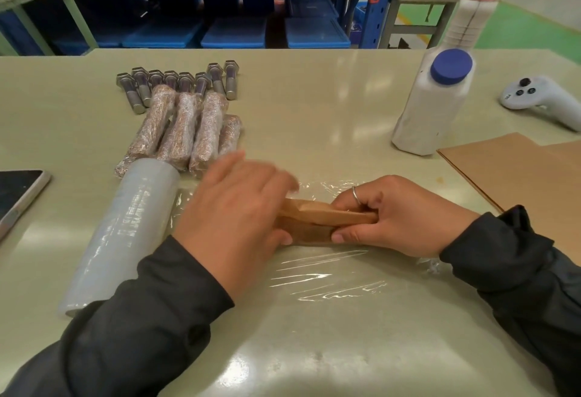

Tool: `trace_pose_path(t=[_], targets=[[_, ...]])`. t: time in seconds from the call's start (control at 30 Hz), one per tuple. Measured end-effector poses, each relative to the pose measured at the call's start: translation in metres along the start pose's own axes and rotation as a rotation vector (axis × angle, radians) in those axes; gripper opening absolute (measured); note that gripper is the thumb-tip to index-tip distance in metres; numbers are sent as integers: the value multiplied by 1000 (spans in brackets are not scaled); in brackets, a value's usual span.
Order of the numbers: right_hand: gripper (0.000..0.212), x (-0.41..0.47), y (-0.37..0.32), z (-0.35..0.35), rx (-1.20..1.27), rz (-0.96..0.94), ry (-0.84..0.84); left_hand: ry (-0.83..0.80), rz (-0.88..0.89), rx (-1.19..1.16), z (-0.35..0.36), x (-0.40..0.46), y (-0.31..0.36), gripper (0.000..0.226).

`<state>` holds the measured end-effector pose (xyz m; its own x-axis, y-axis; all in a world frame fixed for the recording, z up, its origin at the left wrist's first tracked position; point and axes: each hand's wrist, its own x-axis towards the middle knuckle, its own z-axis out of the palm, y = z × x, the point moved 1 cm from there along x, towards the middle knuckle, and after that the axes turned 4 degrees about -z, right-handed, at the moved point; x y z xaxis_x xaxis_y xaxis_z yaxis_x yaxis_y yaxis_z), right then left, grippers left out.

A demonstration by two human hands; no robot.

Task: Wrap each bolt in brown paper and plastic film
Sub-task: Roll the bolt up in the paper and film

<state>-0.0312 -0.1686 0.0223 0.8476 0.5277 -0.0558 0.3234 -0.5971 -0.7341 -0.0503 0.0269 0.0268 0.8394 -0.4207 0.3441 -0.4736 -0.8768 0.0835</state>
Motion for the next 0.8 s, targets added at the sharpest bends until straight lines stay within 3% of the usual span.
trace_pose_path(t=[0.07,0.13,0.3,0.43,0.53,0.57,0.73,0.8], targets=[[25,-1,-1,0,-8,-9,-4,-34,33,9,1,0,1,23],[36,-4,-2,-3,-22,-12,-41,-38,27,28,-2,0,3,11],[35,-14,-3,-16,12,40,-238,-124,56,101,-3,-1,7,33],[39,-14,-5,-13,-67,43,-315,-276,81,194,-9,-1,15,23],[28,-15,-6,-12,-94,60,-335,-244,-17,134,-12,-1,14,65],[25,-15,-6,-12,-108,64,-338,-236,-24,142,-11,1,14,68],[20,-15,-8,-9,-140,69,-330,-179,-11,197,5,5,11,36],[19,-14,-8,-9,-140,78,-325,-246,-29,173,9,8,8,40]])
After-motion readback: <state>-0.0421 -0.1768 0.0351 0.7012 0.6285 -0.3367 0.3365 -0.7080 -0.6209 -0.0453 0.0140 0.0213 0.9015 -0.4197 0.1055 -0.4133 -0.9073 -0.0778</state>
